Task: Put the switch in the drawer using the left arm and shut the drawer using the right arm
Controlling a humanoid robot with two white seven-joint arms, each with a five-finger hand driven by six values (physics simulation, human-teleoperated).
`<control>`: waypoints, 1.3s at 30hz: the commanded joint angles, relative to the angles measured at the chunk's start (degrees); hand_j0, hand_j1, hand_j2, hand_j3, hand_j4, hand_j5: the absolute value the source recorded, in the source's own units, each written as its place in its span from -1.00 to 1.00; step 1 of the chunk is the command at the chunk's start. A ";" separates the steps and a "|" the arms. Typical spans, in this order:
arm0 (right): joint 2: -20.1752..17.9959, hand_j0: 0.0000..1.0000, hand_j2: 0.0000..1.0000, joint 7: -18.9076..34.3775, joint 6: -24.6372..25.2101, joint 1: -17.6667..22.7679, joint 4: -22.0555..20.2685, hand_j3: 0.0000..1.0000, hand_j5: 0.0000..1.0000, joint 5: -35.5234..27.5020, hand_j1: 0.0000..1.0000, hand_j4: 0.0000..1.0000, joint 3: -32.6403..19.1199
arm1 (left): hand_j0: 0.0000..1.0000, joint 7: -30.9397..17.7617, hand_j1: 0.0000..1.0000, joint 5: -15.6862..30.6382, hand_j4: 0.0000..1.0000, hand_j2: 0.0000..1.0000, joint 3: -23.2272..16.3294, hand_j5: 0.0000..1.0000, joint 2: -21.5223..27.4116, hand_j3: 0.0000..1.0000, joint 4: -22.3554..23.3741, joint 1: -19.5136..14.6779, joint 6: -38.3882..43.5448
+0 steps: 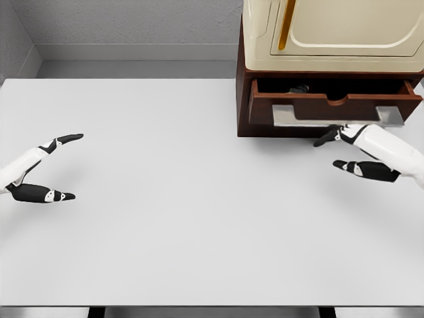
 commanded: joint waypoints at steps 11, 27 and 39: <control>1.76 0.36 0.36 -0.07 0.07 -6.24 5.71 0.36 0.36 -0.25 0.36 0.36 4.99 | 1.00 0.02 1.00 0.40 1.00 1.00 0.09 1.00 0.25 1.00 0.05 0.00 0.13; 4.22 0.36 0.36 -0.16 0.07 -11.69 10.54 0.36 0.36 -0.25 0.36 0.36 8.33 | 1.00 0.02 1.00 -0.22 1.00 1.00 0.44 1.00 0.43 1.00 0.94 -0.18 0.13; 2.03 0.37 0.37 -0.34 0.07 -9.67 9.49 0.37 0.37 -0.34 0.37 0.37 8.07 | 1.00 0.02 1.00 -0.13 1.00 1.00 0.88 1.00 0.08 1.00 0.76 -0.09 0.13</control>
